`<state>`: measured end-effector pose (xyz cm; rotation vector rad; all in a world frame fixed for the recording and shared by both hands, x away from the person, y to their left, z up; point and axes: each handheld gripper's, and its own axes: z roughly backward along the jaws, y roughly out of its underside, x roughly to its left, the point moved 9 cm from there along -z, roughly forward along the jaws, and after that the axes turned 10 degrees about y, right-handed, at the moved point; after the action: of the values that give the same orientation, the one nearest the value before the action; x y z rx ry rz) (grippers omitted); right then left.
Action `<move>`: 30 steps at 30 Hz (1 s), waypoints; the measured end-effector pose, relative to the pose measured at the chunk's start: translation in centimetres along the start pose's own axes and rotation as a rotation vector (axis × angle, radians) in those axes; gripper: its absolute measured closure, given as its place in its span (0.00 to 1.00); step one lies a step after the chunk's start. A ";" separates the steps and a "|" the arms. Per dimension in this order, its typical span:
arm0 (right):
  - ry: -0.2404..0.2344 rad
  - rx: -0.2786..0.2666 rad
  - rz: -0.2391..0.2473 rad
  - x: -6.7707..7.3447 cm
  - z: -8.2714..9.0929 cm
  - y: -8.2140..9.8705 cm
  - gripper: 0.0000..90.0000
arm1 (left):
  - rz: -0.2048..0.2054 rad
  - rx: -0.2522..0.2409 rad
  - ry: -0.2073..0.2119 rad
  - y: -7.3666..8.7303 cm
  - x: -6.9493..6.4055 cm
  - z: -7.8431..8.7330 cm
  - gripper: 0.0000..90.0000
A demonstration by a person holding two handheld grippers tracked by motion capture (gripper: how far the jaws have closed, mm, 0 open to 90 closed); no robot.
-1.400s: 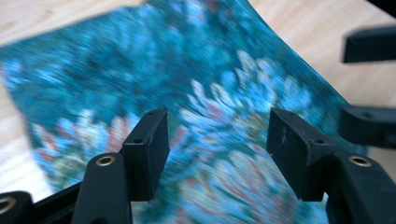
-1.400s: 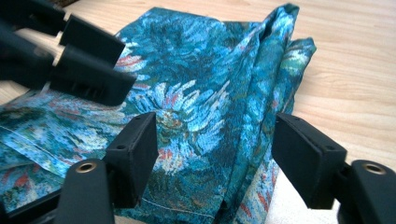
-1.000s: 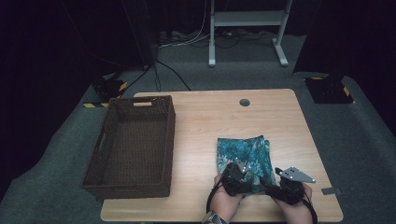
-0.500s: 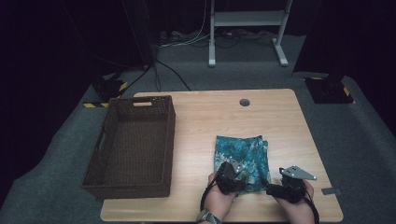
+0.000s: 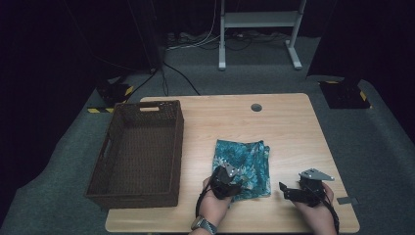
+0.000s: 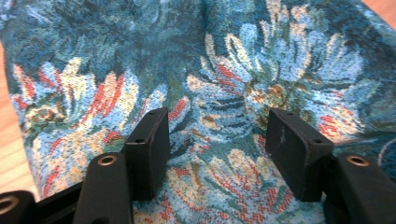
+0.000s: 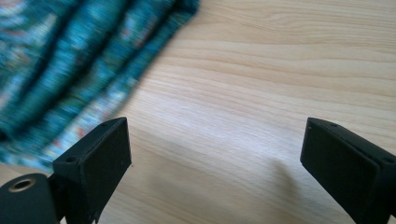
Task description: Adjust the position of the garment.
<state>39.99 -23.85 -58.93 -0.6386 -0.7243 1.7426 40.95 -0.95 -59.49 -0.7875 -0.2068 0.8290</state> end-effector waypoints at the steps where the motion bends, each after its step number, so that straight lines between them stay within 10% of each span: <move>1: 0.006 0.009 0.005 -0.3 -0.1 0.1 0.09 | 0.005 -0.007 0.002 0.0 0.3 0.1 0.44; 14: 0.044 0.033 0.010 -3.0 -0.3 1.7 0.05 | 0.019 0.005 -0.030 0.6 3.6 1.3 0.44; 23: 0.044 0.036 0.037 -2.7 -0.3 2.0 0.02 | 0.030 -0.100 0.013 -2.8 -0.3 2.8 0.43; 30: 0.029 0.032 0.040 -2.7 -0.3 1.9 0.02 | 0.073 -0.081 0.013 -2.7 -1.8 0.8 0.44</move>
<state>39.69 -26.79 -60.41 -0.6591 -0.6657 1.7747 40.93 -2.93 -56.76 -0.8804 -0.2018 0.8879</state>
